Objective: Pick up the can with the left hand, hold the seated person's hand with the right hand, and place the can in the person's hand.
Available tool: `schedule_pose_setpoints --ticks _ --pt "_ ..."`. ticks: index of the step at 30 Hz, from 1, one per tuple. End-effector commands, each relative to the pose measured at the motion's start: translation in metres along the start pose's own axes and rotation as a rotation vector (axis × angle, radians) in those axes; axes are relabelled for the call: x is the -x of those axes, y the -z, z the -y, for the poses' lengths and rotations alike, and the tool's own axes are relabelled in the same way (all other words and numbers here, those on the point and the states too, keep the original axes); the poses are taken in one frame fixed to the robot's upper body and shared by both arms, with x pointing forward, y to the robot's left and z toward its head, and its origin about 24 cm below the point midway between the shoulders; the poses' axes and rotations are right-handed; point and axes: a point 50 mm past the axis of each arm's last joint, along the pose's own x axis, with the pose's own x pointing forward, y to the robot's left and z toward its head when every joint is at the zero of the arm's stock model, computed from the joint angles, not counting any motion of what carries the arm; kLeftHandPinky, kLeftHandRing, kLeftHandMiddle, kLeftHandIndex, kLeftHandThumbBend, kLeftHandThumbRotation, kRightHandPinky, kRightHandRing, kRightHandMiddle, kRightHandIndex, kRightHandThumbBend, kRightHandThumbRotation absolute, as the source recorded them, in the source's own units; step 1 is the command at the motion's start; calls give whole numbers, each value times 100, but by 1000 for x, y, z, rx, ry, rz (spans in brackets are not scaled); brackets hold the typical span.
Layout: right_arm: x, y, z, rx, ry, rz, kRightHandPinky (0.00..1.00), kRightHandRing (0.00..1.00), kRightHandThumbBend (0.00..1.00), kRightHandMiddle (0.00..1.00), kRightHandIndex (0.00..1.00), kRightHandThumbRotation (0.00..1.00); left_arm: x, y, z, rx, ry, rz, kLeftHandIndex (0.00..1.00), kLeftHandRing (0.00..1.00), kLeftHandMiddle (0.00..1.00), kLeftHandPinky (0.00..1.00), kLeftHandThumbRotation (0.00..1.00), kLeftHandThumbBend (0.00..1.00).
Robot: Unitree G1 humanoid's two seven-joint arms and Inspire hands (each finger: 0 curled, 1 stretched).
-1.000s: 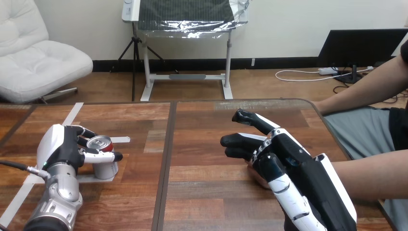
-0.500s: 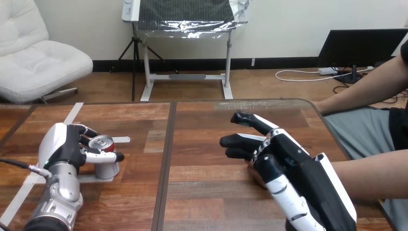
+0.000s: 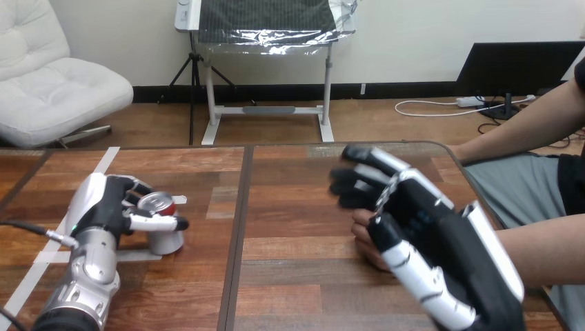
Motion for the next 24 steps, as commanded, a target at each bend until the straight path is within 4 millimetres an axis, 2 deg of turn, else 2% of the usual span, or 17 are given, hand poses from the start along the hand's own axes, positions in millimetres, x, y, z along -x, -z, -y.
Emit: schedule_pose_setpoints --ticks 1,10,24 --pt "-17 -5 15 87 -9 82 89 89 49 86 88 55 -8 -38 -25 19 -54 154 45 44 46 40 0 82" --pt "-27 -1 32 169 18 93 88 89 48 87 87 52 -2 -49 -28 32 -23 219 44 44 46 39 0 83" --pt "-42 3 57 259 58 103 85 85 57 84 84 45 12 -69 -38 44 0 329 42 39 42 34 0 85"
